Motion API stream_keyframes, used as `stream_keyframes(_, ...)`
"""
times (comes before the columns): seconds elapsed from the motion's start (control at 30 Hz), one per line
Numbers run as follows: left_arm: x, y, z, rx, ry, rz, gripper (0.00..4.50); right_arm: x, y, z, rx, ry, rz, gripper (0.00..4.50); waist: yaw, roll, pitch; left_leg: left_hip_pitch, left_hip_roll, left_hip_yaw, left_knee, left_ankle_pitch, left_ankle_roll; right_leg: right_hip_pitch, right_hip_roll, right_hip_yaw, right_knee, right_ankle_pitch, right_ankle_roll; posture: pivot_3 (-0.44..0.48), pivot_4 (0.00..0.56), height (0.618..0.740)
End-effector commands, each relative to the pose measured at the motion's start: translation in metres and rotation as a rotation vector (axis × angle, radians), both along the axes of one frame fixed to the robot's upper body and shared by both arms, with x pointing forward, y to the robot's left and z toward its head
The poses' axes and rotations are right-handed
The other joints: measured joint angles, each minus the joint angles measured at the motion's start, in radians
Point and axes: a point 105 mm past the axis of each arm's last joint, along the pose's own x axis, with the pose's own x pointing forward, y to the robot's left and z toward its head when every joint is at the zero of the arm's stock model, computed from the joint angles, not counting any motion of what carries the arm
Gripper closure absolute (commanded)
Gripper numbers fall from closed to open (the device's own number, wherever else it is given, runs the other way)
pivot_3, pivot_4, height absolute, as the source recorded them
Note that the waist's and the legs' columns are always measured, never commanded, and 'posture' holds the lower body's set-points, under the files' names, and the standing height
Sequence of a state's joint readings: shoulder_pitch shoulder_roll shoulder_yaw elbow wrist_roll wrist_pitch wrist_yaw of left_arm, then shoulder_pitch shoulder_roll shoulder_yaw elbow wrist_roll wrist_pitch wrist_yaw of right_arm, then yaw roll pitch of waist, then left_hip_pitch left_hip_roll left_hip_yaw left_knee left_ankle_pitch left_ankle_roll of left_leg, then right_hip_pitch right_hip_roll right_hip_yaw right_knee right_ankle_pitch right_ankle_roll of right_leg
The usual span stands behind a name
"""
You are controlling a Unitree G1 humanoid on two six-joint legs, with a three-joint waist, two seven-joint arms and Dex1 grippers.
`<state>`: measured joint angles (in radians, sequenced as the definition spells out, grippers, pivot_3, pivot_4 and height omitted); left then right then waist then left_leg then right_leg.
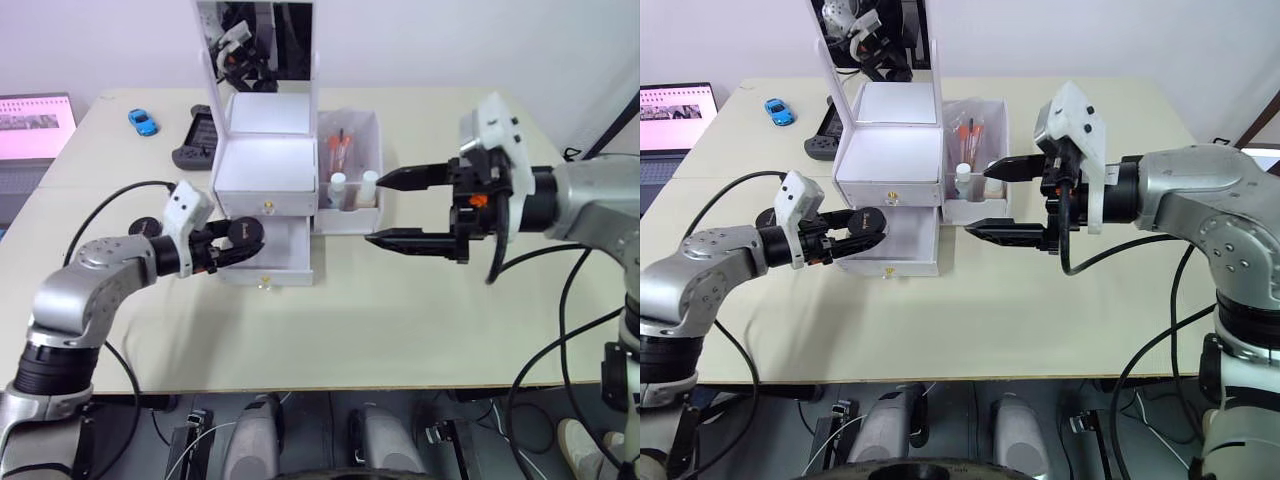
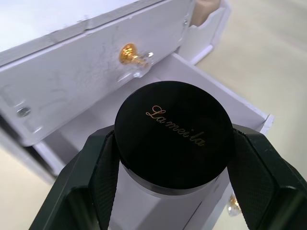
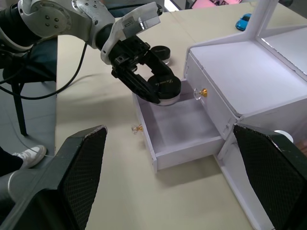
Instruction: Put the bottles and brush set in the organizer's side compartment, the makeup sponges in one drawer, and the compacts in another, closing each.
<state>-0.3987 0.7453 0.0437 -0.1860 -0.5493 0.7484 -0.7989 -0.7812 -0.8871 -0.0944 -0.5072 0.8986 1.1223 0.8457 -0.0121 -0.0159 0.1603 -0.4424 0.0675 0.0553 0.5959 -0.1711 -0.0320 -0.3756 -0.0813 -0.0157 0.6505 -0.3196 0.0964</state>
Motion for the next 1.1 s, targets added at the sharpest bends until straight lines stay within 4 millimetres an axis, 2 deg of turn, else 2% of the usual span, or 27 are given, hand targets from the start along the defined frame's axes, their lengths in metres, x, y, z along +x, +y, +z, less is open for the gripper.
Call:
stream_keyframes(0.03, 0.004, 0.001, 0.007, 0.019, -0.048, -0.004, 1.83, -0.004, -0.003, 0.011, 0.003, -0.059, -0.016, 0.0, 0.0, 0.0, 0.0, 0.0, 0.0, 0.0, 0.0, 0.0, 0.0, 0.0, 0.0, 0.0, 0.0, 0.0, 0.0, 0.0, 0.15, 0.74)
stream_keyframes(0.23, 0.008, 0.003, 0.006, 0.053, -0.09, -0.01, 1.83, -0.001, -0.007, 0.01, -0.014, -0.071, -0.052, 0.0, 0.001, 0.0, 0.0, 0.0, 0.0, 0.0, 0.0, 0.0, 0.0, 0.0, 0.0, 0.0, 0.0, 0.0, 0.0, 0.0, 0.15, 0.74)
stream_keyframes(0.4, 0.009, -0.003, 0.004, 0.03, -0.088, -0.028, 1.83, 0.0, -0.008, 0.011, -0.017, -0.077, -0.062, 0.0, 0.001, 0.0, 0.0, 0.0, 0.0, 0.0, 0.0, 0.0, 0.0, 0.0, 0.0, 0.0, 0.0, 0.0, 0.0, 0.0, 0.15, 0.74)
stream_keyframes(0.43, 0.009, -0.004, 0.004, 0.015, -0.081, -0.026, 0.8, 0.0, -0.008, 0.011, -0.019, -0.077, -0.064, 0.0, 0.001, 0.0, 0.0, 0.0, 0.0, 0.0, 0.0, 0.0, 0.0, 0.0, 0.0, 0.0, 0.0, 0.0, 0.0, 0.0, 0.15, 0.74)
stream_keyframes(0.5, 0.009, -0.004, 0.005, 0.004, -0.075, -0.029, 0.03, 0.0, -0.009, 0.011, -0.021, -0.077, -0.066, 0.0, 0.001, 0.0, 0.0, 0.0, 0.0, 0.0, 0.0, 0.0, 0.0, 0.0, 0.0, 0.0, 0.0, 0.0, 0.0, 0.0, 0.15, 0.74)
stream_keyframes(0.8, 0.009, 0.01, 0.012, 0.0, -0.083, 0.008, 0.03, 0.0, -0.008, 0.011, -0.023, -0.072, -0.056, 0.0, 0.0, 0.0, 0.0, 0.0, 0.0, 0.0, 0.0, 0.0, 0.0, 0.0, 0.0, 0.0, 0.0, 0.0, 0.0, 0.0, 0.15, 0.74)
stream_keyframes(0.93, 0.004, 0.024, 0.023, -0.032, -0.104, 0.033, 0.03, 0.002, -0.012, 0.008, -0.014, -0.063, -0.05, 0.0, 0.0, 0.0, 0.0, 0.0, 0.0, 0.0, 0.0, 0.0, 0.0, 0.0, 0.0, 0.0, 0.0, 0.0, 0.0, 0.0, 0.15, 0.74)
stream_keyframes(1.0, -0.001, 0.039, 0.031, -0.041, -0.119, 0.071, 0.03, 0.011, -0.022, 0.003, -0.033, -0.095, -0.1, 0.0, 0.0, 0.0, 0.0, 0.0, 0.0, 0.0, 0.0, 0.0, 0.0, 0.0, 0.0, 0.0, 0.0, 0.0, 0.0, 0.0, 0.15, 0.74)
stream_keyframes(1.1, -0.009, 0.073, 0.038, 0.012, -0.152, 0.184, 0.03, 0.026, -0.038, 0.0, -0.013, -0.156, -0.188, 0.0, -0.005, 0.0, 0.0, 0.0, 0.0, 0.0, 0.0, 0.0, 0.0, 0.0, 0.0, 0.0, 0.0, 0.0, 0.0, 0.0, 0.15, 0.74)
